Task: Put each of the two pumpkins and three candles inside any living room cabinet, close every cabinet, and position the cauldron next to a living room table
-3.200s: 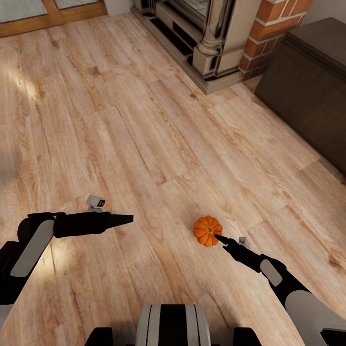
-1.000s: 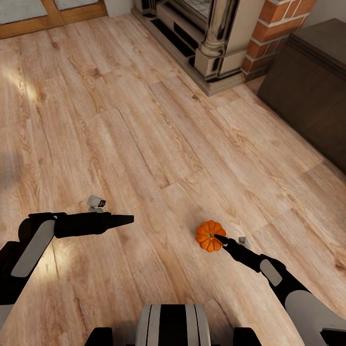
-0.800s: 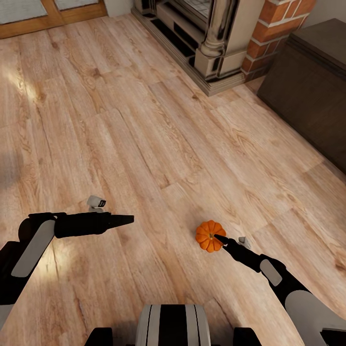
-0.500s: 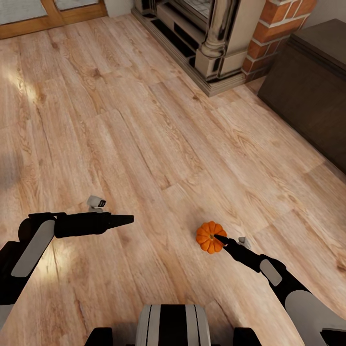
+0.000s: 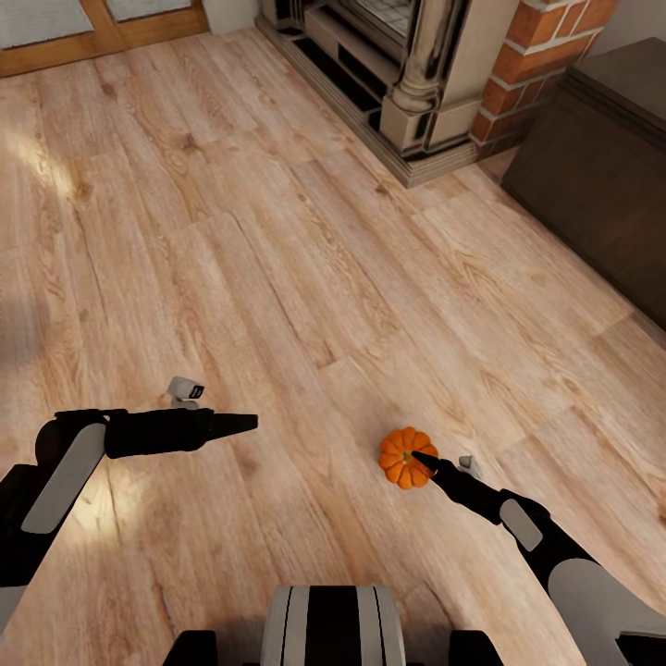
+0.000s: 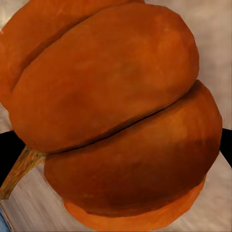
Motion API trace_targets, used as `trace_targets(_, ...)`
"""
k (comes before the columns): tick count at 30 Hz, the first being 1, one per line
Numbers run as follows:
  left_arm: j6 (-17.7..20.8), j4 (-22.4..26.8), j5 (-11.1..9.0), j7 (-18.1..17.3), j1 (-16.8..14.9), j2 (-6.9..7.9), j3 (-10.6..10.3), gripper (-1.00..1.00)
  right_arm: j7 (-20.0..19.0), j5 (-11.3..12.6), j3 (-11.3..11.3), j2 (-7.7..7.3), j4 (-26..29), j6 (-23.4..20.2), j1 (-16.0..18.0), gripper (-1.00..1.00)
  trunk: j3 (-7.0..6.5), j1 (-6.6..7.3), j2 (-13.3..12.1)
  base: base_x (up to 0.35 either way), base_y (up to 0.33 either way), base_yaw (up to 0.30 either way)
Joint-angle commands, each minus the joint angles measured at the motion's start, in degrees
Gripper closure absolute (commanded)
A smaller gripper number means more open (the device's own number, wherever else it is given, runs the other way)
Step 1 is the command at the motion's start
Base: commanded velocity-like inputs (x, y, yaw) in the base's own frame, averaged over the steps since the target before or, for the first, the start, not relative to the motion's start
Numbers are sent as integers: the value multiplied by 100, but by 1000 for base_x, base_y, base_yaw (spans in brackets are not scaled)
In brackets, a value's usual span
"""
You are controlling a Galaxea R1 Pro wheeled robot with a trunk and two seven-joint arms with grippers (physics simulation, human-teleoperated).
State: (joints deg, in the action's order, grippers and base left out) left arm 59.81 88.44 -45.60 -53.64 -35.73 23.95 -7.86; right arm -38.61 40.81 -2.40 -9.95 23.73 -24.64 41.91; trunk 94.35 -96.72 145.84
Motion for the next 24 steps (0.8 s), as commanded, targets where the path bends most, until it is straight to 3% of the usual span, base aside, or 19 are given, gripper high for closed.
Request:
trace_targets(1, 19, -2, -2, -15, -4, 4, -5, -100, -8, 24, -23, 2, 0, -49, 1, -100, 3, 1, 1, 7, 26, 0)
trace_targets(8, 19, -2, -2, -15, -4, 4, -5, -100, -6, 24, -19, 2, 0, -49, 1, -100, 3, 1, 1, 2, 9, 0)
trace_targets(9, 19, -2, -2, -15, -4, 4, -5, -100, -6, 24, -18, 2, 0, -49, 1, 100, 3, 1, 1, 0, 2, 0)
trace_targets(24, 19, -2, -1, -15, -4, 3, -5, -100, -6, 24, -15, 2, 0, -50, 3, 100, 3, 1, 1, 0, 0, 0)
